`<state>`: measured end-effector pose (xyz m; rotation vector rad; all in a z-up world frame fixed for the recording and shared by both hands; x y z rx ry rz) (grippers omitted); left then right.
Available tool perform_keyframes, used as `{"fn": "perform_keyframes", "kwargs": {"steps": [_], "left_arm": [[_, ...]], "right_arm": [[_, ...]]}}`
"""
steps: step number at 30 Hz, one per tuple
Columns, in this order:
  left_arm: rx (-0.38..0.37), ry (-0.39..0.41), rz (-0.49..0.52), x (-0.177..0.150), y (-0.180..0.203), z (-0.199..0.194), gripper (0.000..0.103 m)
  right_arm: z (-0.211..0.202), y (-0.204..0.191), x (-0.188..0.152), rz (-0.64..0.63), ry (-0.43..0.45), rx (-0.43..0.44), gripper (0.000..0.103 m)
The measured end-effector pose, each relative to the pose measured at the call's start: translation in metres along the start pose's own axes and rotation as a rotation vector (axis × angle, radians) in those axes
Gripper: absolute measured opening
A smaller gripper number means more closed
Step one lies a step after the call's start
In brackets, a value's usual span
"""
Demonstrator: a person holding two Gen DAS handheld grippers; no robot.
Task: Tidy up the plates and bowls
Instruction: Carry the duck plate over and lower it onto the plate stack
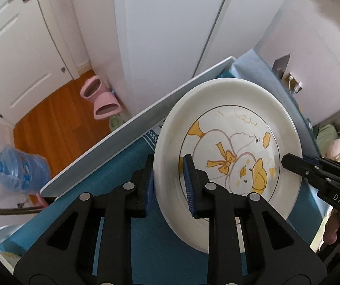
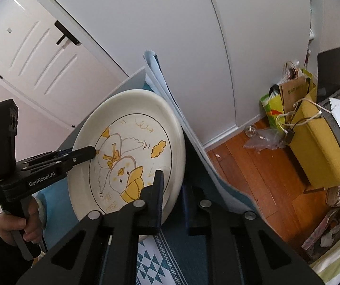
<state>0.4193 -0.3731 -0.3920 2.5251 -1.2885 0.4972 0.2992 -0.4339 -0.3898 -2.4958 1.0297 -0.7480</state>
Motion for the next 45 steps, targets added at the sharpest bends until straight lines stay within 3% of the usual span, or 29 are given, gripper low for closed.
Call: {"fn": "perform_keyframes", "kwargs": {"steps": [9,17,24,32,37,45], "left_arm": [[0.034,0.063,-0.068,-0.007,0.004,-0.062,0.02],[0.082,0.13,-0.147,-0.052,0.013,-0.146,0.02],[0.133,0.162,-0.229,-0.125,0.011,-0.215,0.02],[0.253,0.136,-0.362,-0.228,-0.006,-0.263,0.02],[0.291,0.097,-0.503,-0.293,-0.022,-0.261,0.02],[0.297,0.041,-0.706,-0.368,-0.022,-0.227,0.02]], "right_arm": [[-0.046,-0.029,0.009,-0.096,0.036,0.015,0.013],[-0.101,-0.069,-0.011,-0.191,0.025,0.061,0.013],[-0.128,-0.109,-0.06,-0.285,-0.021,0.111,0.013],[-0.118,-0.15,-0.136,-0.423,-0.116,0.161,0.013],[-0.096,-0.174,-0.178,-0.532,-0.192,0.213,0.013],[-0.056,-0.188,-0.23,-0.675,-0.31,0.23,0.013]]}}
Point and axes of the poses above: each gripper's, at about its wrist camera, not at the fingertips, and z roughly the way its jaws point, y to its right, x to its top, the point moved 9 cm from there along z, roughly the way its jaws point, and after that the axes turned 9 degrees about z, right-handed, at the moved point
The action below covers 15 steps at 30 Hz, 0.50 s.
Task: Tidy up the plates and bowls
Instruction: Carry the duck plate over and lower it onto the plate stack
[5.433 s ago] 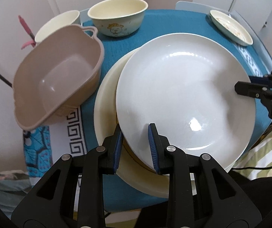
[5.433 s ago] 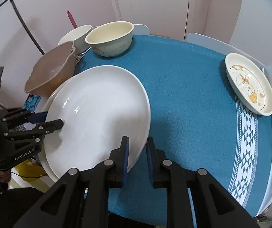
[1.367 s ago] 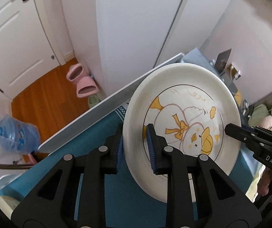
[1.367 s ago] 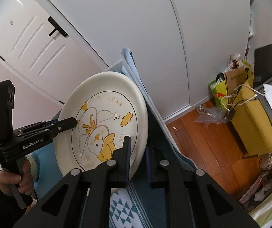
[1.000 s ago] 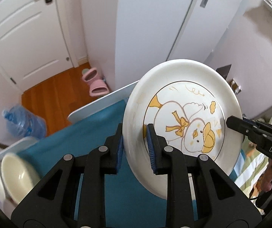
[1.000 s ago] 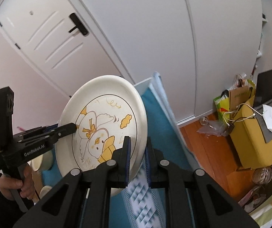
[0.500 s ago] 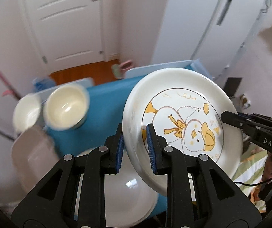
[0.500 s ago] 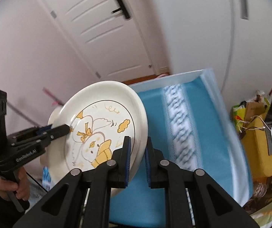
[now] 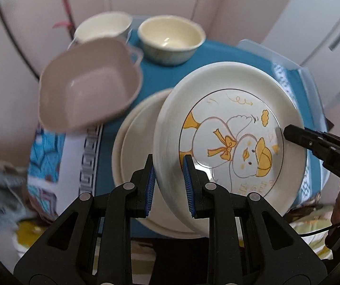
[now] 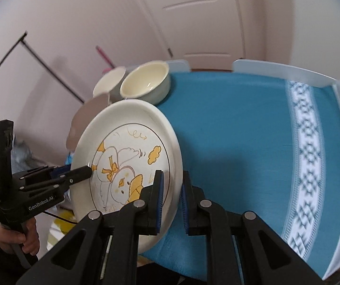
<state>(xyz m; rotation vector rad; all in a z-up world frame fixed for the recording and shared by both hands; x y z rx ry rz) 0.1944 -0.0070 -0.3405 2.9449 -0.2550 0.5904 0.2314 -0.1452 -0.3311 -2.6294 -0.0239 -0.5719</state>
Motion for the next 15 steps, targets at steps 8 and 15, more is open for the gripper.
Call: {"fn": "perform_keyframes", "kwargs": {"steps": [8,15], "left_arm": [[0.04,-0.011,-0.065,-0.019,-0.009,0.031,0.02],[0.09,-0.004,-0.055,-0.016,-0.01,0.04,0.02]], "right_arm": [[0.031,-0.001,0.0,-0.098,-0.054,-0.011,0.013],[0.038,-0.008,0.004,-0.162,-0.068,-0.025,0.013]]}}
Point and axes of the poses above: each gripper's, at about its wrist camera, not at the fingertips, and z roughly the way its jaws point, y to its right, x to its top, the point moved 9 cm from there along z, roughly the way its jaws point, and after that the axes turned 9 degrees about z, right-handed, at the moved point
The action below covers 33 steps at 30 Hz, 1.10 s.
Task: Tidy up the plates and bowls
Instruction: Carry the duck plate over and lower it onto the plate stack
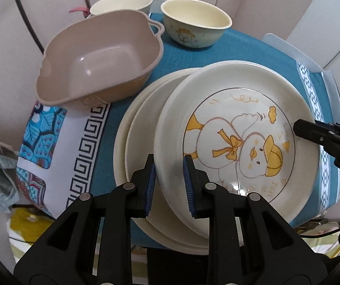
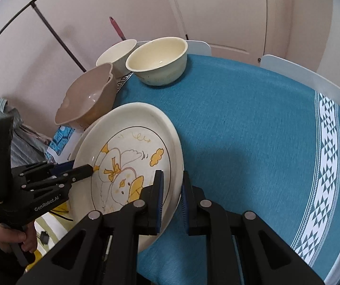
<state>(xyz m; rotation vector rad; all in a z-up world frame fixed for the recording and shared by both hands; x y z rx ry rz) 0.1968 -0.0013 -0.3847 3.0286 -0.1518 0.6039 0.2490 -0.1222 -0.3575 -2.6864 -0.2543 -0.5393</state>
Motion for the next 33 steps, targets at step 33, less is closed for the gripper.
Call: {"fn": "perform_keyframes", "kwargs": {"steps": [33], "left_arm": [[0.316,0.002,0.222,0.0,0.012,-0.007,0.02]], "right_arm": [[0.011,-0.007,0.001,-0.157,-0.001,-0.14,0.013]]}}
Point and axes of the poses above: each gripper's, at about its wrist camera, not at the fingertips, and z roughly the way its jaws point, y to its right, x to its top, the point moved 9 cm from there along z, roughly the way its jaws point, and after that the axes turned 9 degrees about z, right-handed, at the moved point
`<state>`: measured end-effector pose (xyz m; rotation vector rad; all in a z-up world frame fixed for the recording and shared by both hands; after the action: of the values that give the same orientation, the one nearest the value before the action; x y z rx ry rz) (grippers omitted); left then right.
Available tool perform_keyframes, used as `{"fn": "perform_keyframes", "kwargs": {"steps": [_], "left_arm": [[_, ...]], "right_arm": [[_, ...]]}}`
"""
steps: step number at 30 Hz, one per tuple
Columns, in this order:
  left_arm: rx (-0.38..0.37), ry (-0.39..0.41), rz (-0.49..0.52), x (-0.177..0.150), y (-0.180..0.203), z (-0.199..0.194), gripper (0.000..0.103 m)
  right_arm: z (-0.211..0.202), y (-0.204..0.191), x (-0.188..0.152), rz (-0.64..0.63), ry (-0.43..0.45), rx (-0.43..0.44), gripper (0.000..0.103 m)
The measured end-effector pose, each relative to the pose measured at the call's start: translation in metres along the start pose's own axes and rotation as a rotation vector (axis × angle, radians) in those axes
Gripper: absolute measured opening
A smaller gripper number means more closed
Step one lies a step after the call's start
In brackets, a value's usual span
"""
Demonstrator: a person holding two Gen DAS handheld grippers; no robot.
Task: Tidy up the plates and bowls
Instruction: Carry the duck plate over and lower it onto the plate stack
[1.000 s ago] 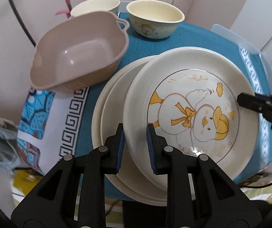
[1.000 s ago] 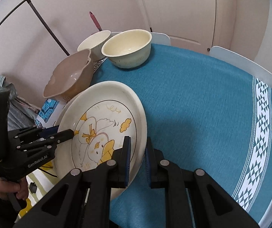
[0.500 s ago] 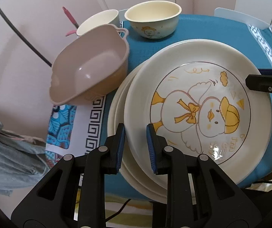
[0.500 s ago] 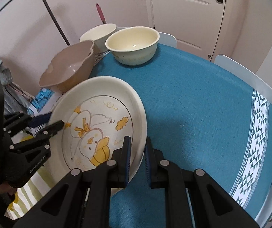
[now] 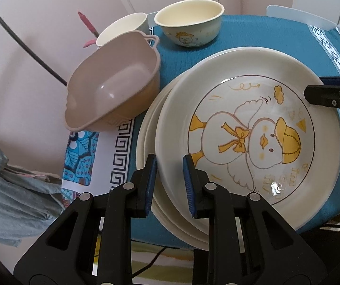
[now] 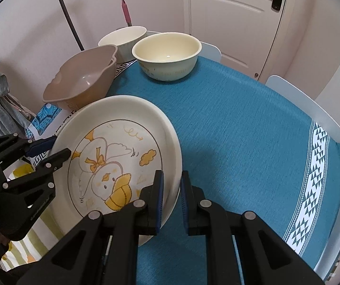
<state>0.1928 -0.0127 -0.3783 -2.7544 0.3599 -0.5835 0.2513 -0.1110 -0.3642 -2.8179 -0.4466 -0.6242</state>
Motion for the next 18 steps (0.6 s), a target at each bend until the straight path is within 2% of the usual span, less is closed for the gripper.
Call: {"fn": "perform_keyframes", "kwargs": {"steps": [18], "left_arm": [[0.016,-0.025,0.0,-0.0002,-0.0006,-0.0062,0.02]], "right_arm": [[0.0047,-0.0013,-0.0026,-0.019,-0.02,-0.003,0.013]]}}
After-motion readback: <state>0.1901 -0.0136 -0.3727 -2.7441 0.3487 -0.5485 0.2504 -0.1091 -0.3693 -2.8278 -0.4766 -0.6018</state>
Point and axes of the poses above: each gripper's, at about its wrist camera, not at the fingertips, and z roughly the way its jaws point, y to its right, x to its top, the point moved 9 cm from there along z, roughly the way its jaws point, and after that the axes turned 9 degrees about z, right-handed, at the moved point
